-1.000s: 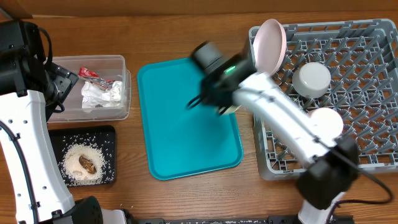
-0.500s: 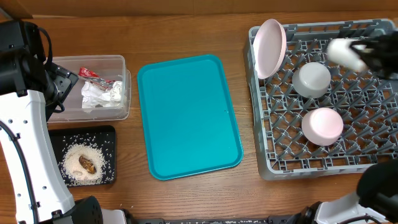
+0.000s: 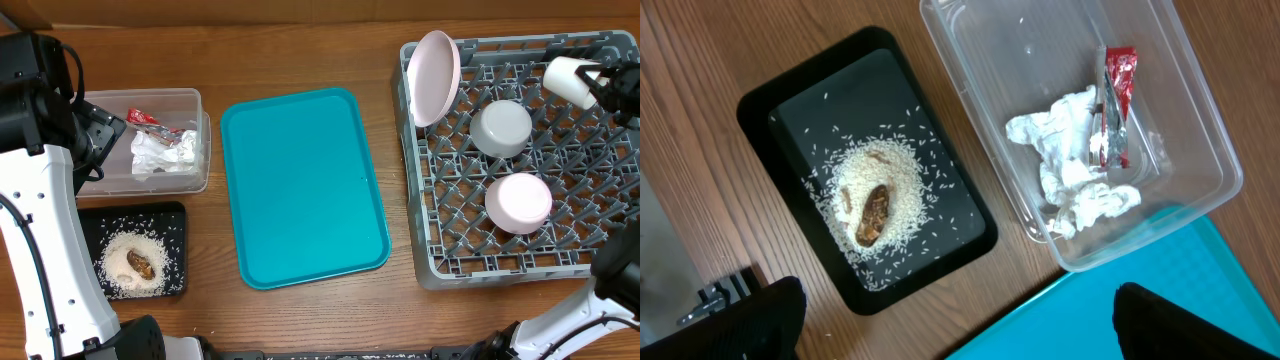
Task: Sort waste into correct bins and load items into the dishwasher
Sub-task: 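Lift the pale green cup and carry it right toward the rack, then lower the cup upside down into the rack's right side and release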
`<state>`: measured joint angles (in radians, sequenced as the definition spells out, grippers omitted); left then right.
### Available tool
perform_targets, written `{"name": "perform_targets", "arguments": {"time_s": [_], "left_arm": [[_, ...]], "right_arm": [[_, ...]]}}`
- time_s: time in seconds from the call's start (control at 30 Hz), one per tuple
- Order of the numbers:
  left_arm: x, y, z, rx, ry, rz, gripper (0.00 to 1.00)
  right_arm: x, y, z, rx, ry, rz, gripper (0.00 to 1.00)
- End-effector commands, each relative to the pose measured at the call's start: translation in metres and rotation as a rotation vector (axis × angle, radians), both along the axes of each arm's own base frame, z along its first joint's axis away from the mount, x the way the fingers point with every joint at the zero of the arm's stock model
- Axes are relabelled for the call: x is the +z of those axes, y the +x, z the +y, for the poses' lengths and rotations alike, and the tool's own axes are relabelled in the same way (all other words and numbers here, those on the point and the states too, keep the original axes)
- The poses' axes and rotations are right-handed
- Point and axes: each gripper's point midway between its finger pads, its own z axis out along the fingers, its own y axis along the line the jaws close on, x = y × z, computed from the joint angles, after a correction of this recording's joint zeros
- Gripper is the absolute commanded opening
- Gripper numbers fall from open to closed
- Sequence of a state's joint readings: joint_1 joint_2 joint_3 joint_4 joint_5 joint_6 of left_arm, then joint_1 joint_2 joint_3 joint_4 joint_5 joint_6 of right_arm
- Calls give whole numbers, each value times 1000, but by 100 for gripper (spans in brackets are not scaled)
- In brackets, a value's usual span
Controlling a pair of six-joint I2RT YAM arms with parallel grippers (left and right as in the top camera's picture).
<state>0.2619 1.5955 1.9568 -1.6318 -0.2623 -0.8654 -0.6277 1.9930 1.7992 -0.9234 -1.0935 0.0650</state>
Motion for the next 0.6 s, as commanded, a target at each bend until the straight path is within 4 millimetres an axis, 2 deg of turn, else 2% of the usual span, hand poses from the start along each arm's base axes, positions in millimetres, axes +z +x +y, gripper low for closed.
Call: {"name": "perform_targets", "arguments": {"time_s": [0.0, 0.17, 0.3, 0.4, 0.43, 0.53, 0.57], "left_arm": [[0, 1, 0, 17, -2, -3, 100], [0, 1, 0, 17, -2, -3, 100], [0, 1, 0, 16, -2, -3, 100], [0, 1, 0, 16, -2, -3, 100], [0, 1, 0, 16, -2, -3, 100], [0, 1, 0, 16, -2, -3, 100], [0, 1, 0, 16, -2, -3, 100]], "right_arm": [[-23, 10, -5, -18, 91, 50, 4], [-50, 21, -11, -20, 147, 81, 4], [-68, 20, -12, -48, 179, 155, 4], [-90, 15, -21, -132, 148, 283, 5], [-92, 14, -22, -138, 143, 296, 7], [-98, 11, -24, -156, 124, 327, 25], [-101, 10, -26, -166, 112, 342, 28]]}}
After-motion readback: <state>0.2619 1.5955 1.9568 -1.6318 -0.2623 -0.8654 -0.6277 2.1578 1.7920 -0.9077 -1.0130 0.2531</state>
